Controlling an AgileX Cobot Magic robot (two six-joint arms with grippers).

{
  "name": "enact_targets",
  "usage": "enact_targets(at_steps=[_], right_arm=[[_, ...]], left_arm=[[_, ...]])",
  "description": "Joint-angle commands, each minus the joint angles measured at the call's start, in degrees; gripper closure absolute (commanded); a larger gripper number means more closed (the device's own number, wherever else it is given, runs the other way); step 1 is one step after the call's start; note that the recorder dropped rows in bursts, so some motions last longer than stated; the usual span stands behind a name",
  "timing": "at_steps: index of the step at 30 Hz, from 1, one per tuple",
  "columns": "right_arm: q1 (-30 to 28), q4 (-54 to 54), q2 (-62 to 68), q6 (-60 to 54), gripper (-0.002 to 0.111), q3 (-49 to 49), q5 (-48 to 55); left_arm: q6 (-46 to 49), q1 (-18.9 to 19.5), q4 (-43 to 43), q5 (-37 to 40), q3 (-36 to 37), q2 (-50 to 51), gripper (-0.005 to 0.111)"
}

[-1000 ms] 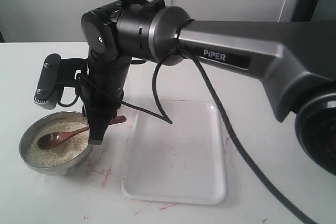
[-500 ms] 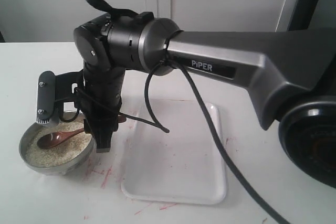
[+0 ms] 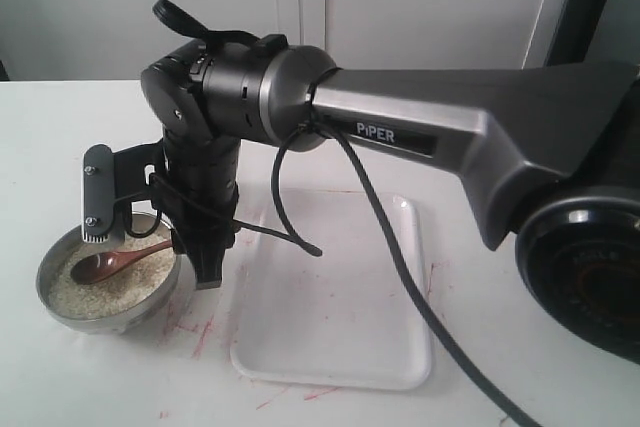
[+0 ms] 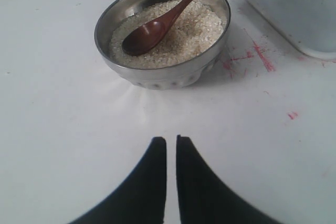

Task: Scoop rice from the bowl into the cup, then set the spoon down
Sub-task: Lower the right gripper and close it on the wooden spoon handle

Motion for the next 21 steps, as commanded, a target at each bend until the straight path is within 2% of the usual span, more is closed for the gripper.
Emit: enact_targets(at_steps=[1,10,17,21], right_arm=[[0.1,-0.4,0.4,0.2,0.061,-0.2,-0.6],[0.1,-0.4,1.3,0.2,0.061,-0.2,-1.2],[0.1,-0.6,1.3,0.2,0.077,-0.2,-1.2],[0.1,-0.8,1.3,0.2,0.081,-0.2,-1.2]], left_arm=[[0.2,-0.3,-0.6,0.1,0.3,-0.2,0.092],[0.2,-0.3,-0.6,0.1,0.3,-0.2,0.092],[0.2,-0.3,-0.6,0.1,0.3,-0.2,0.092],[0.2,-0.3,-0.6,0.1,0.3,-0.2,0.092]])
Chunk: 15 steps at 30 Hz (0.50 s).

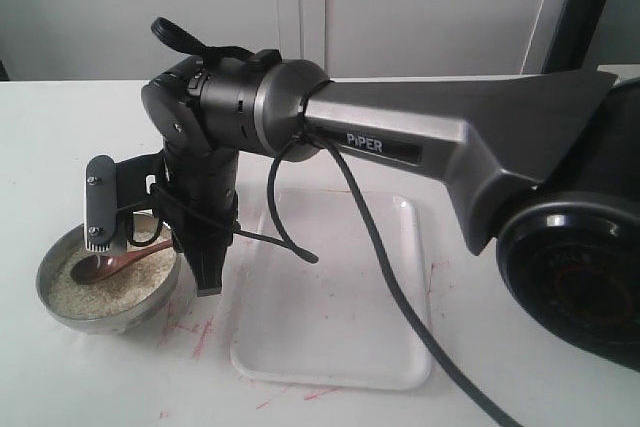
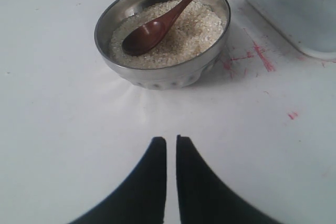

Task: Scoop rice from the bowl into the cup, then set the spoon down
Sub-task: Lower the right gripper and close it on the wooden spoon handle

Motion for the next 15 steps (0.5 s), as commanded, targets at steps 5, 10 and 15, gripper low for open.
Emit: enact_targets(at_steps=[5,10,15], right_arm=[[0.1,-0.8,-0.2,0.2,0.085,-0.2,-0.2],[0.1,-0.8,-0.2,0.2,0.085,-0.2,-0.2],[0.1,-0.8,-0.3,0.2,0.085,-0.2,-0.2]], left_arm=[[0.2,-0.3,-0.6,0.1,0.3,-0.2,0.092],[0.2,-0.3,-0.6,0.1,0.3,-0.2,0.092],[0.2,-0.3,-0.6,0.1,0.3,-0.2,0.092]])
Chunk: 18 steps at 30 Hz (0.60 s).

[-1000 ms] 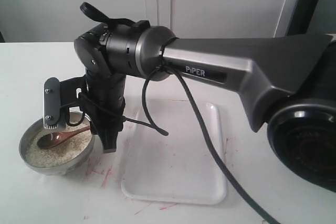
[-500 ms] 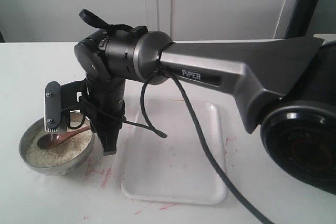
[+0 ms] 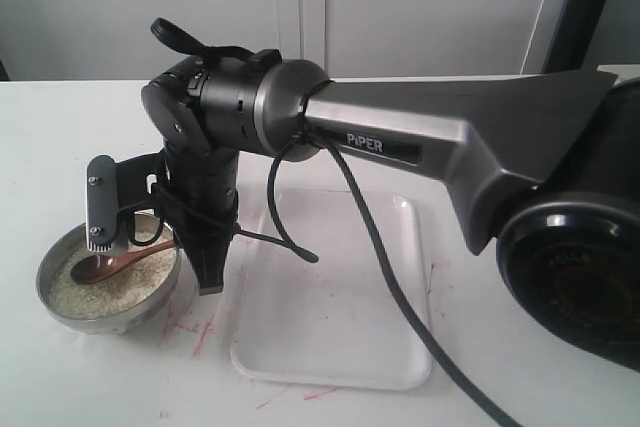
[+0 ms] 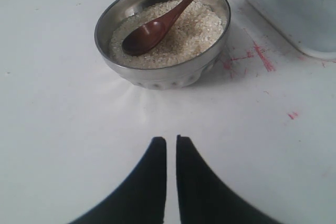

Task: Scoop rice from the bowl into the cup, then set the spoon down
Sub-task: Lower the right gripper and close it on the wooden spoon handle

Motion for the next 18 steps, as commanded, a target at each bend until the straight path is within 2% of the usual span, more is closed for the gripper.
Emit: enact_targets(at_steps=[1,4,12,18], right_arm=[[0.1,-0.3,-0.3,0.2,0.085,-0.2,-0.1],[0.1,-0.7,-0.5,0.2,0.088,-0.2,-0.1],[0.1,-1.8,-1.2,0.2,0.108,-0.2,0.0],[0.3,-1.8,-3.1,0.2,0.108,-0.2,0.3]], left_arm=[[0.2,-0.3,-0.6,0.1,0.3,-0.2,0.092],[0.2,-0.3,-0.6,0.1,0.3,-0.2,0.092],[0.2,-0.3,-0.6,0.1,0.3,-0.2,0.092],[0.2,-0.3,-0.6,0.1,0.3,-0.2,0.092]])
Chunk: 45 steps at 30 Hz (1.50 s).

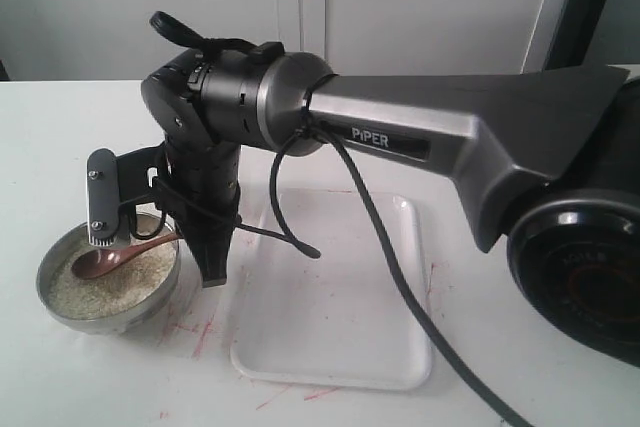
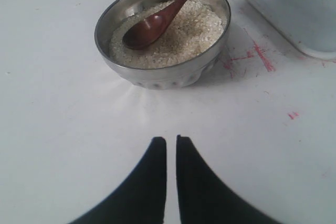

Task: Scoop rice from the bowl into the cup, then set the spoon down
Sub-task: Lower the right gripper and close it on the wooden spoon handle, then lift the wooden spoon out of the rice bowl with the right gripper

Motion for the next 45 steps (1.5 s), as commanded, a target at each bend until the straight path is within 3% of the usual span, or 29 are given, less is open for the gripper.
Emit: enact_targets(at_steps=[1,9,17,26,35,45], right_arm=[[0.3,-0.5,-2.5,0.2,0.108,-0.2,0.5],[6.2,-25.3,-6.2,8.4,0.108,-0.2,7.0],[12.7,-42.6,-6.9,14.8,0.108,-0.1,12.8],[15.8,-43.6,-6.6,20.2,0.108,2.0,16.0],[15.9,-47.3,-6.6,22.5,0.108,7.9,16.2],[16.0,-47.6,-3.6,22.8,0.108,8.0,13.5]], left_arm=[[0.2,-0.3,-0.6,0.1,0.3,-0.2,0.092],[0.2,-0.3,-0.6,0.1,0.3,-0.2,0.092],[0.2,-0.3,-0.6,0.1,0.3,-0.2,0.092],[0.2,-0.3,-0.6,0.1,0.3,-0.2,0.092],[0.2,-0.3,-0.6,0.1,0.3,-0.2,0.092],[0.2,-0.3,-0.6,0.1,0.3,-0.2,0.092]])
